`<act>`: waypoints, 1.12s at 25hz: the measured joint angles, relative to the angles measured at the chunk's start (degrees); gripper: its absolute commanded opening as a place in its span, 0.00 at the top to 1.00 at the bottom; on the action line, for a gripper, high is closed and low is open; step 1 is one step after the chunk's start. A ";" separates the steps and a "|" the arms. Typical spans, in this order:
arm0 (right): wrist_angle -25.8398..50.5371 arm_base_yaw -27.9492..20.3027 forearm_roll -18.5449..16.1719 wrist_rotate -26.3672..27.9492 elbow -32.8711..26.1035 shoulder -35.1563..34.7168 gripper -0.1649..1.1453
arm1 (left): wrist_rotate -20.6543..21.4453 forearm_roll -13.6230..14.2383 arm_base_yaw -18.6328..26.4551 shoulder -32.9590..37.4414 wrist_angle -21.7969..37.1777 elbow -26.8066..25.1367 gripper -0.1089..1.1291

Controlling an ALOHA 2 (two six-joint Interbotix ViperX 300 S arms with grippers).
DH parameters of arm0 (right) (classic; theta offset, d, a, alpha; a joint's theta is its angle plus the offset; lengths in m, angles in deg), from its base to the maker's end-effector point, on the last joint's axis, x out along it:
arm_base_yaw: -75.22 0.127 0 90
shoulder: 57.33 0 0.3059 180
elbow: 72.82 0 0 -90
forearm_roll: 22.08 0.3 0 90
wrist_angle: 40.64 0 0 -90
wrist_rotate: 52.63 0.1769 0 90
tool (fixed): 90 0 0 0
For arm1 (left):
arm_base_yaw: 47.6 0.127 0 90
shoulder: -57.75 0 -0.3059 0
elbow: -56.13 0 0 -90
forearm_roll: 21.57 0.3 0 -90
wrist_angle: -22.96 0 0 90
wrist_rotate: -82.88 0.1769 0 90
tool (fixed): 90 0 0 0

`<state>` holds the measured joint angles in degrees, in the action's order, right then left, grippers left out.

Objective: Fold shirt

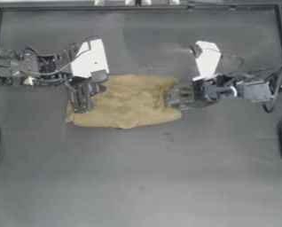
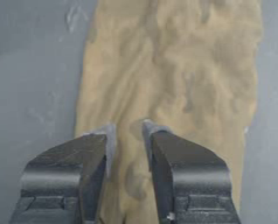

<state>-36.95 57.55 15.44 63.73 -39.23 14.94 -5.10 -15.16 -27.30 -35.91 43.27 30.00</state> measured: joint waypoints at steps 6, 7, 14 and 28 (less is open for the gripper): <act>2.37 0.09 -1.32 0.09 -0.18 0.62 0.85 | 0.00 -0.09 -0.62 -0.97 -1.49 0.00 0.36; 2.90 0.18 -1.58 0.35 -0.18 0.97 0.84 | 0.00 -0.18 -0.79 -1.76 -2.20 0.00 0.36; 5.27 0.88 -2.46 0.62 1.67 5.27 0.84 | 0.00 -0.35 -2.29 -6.33 -6.15 1.32 0.36; 7.38 -0.26 -5.89 0.79 3.52 9.84 0.82 | 0.00 -0.53 -5.98 -18.11 -8.09 8.53 0.36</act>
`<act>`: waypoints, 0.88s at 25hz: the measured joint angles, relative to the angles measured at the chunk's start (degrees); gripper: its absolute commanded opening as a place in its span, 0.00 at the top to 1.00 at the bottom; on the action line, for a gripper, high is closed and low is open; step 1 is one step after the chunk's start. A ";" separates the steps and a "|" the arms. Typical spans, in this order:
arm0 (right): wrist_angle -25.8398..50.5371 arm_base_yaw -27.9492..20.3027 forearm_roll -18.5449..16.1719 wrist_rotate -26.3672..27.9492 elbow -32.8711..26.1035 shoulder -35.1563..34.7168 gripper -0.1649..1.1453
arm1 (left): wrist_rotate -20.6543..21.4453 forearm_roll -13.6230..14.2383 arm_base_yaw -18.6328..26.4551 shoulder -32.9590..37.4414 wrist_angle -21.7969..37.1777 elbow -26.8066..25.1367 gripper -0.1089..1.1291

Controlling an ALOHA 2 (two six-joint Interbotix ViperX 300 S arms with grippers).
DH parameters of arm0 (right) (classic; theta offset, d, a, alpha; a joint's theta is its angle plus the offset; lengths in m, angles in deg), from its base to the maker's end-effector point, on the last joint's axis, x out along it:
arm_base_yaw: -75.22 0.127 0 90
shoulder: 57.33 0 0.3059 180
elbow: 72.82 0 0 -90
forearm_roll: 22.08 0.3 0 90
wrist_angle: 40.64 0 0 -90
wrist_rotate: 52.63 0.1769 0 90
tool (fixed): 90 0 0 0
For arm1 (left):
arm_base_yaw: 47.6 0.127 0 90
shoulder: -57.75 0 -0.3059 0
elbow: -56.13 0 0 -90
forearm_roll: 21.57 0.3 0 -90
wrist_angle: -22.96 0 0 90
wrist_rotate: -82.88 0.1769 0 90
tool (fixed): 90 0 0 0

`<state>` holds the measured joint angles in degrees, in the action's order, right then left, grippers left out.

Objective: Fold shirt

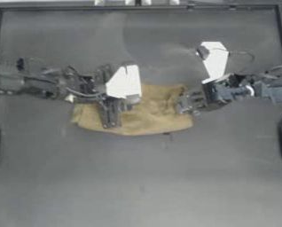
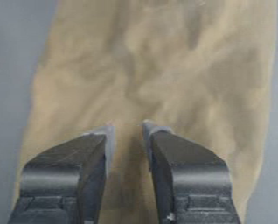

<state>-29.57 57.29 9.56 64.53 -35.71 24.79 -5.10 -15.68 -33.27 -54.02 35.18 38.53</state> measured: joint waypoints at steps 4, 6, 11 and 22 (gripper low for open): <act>0.70 -0.09 -0.97 0.00 0.26 1.05 0.82 | 0.00 -0.09 -0.26 -1.49 -0.26 1.23 0.36; 0.88 -0.26 -1.58 0.09 0.26 1.58 0.82 | 0.00 -0.09 -0.35 -2.46 -0.62 1.32 0.36; 1.58 -0.70 -2.64 0.35 0.26 2.46 0.82 | 0.00 -0.35 -0.62 -4.39 -2.46 1.49 0.36; 8.26 -2.55 -8.61 2.90 -1.85 7.56 0.82 | 0.00 -0.53 -0.88 -8.88 -3.87 5.98 0.36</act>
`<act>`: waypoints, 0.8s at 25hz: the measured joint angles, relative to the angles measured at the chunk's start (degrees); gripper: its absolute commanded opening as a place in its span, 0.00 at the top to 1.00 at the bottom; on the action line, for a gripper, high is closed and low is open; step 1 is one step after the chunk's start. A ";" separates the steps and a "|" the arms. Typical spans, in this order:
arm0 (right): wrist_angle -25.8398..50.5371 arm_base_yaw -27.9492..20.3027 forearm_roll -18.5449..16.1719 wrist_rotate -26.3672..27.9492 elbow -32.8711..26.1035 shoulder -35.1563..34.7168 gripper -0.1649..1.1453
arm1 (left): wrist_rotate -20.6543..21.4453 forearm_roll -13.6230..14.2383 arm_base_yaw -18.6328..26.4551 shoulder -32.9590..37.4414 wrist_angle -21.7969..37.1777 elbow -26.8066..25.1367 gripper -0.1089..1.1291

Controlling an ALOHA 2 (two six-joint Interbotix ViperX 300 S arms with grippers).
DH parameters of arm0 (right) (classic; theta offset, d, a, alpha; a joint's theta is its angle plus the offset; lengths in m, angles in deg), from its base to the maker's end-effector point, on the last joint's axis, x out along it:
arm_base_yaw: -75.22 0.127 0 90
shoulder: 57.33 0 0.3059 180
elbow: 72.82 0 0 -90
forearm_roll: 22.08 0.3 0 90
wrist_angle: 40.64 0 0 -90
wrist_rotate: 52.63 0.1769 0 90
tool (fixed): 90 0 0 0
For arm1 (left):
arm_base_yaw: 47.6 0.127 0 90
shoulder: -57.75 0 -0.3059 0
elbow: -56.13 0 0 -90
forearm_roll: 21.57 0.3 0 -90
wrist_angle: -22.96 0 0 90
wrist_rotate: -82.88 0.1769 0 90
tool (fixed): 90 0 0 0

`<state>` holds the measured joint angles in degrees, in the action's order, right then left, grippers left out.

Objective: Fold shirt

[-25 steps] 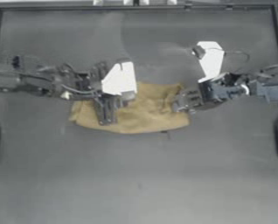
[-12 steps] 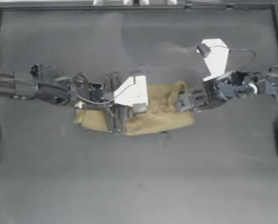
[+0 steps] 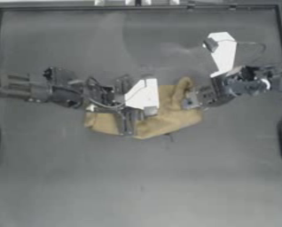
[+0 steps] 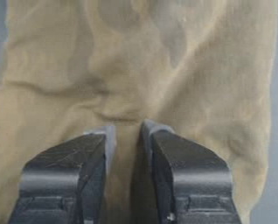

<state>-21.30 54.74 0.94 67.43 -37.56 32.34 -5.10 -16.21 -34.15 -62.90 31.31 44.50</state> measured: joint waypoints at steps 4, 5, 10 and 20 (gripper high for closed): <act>5.01 0.00 -8.79 7.65 -2.72 0.53 0.82 | 0.00 0.00 -0.18 -1.14 -0.79 1.32 0.36; 6.50 0.00 -11.78 10.72 -3.34 0.79 0.82 | 0.00 0.00 -0.18 -1.32 -1.23 1.41 0.36; 11.87 0.97 -23.99 22.85 -4.31 4.13 0.82 | -0.09 -0.70 -0.26 -2.90 -4.75 2.46 0.36; 15.03 1.85 -26.98 25.75 -5.10 6.94 0.82 | 0.00 -1.49 -0.62 -7.91 -6.06 9.32 0.36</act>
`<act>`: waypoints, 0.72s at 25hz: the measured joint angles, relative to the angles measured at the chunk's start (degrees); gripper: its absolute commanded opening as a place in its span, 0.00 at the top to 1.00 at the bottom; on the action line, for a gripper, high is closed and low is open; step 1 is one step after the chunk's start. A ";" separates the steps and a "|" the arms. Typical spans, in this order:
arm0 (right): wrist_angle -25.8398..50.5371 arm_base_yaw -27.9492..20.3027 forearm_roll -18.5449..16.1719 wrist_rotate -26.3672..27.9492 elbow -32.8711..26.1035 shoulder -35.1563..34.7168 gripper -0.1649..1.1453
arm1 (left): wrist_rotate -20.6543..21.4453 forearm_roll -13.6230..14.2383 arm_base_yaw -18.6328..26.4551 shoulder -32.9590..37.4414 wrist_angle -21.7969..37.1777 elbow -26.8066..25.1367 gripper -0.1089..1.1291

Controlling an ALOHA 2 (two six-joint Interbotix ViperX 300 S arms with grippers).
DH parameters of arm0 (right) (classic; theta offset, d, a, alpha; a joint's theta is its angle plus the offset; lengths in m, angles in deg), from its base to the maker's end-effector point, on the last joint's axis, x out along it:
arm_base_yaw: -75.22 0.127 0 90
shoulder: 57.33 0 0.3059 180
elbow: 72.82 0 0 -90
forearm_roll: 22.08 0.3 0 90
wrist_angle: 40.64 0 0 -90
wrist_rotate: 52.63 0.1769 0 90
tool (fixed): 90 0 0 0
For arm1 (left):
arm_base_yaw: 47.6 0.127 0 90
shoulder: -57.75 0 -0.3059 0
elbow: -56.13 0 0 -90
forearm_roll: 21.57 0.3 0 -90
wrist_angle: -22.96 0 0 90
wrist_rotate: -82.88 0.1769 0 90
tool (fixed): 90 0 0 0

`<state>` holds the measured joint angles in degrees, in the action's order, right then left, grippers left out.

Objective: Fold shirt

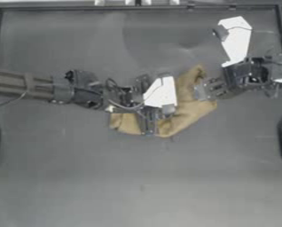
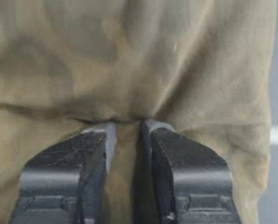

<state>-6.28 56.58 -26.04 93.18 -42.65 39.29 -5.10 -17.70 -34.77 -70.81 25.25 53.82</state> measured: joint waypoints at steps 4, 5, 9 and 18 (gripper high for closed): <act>0.09 0.00 -0.09 0.09 -0.44 -0.09 0.82 | 0.00 -0.09 -0.09 -1.58 -0.18 2.11 0.36; 0.18 0.00 -0.18 0.09 -0.44 0.00 0.82 | 0.00 -0.18 -0.09 -1.76 -0.18 2.37 0.36; 0.35 0.00 -0.44 0.18 -0.35 0.00 0.82 | 0.00 -0.35 -0.09 -1.93 -0.09 2.81 0.35; 0.44 0.00 -0.88 0.18 0.44 0.00 0.82 | 0.26 -0.35 0.79 4.22 2.02 -1.58 0.35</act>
<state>-5.84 56.58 -26.92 93.35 -42.21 39.29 -4.83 -18.06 -33.97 -66.59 27.27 52.24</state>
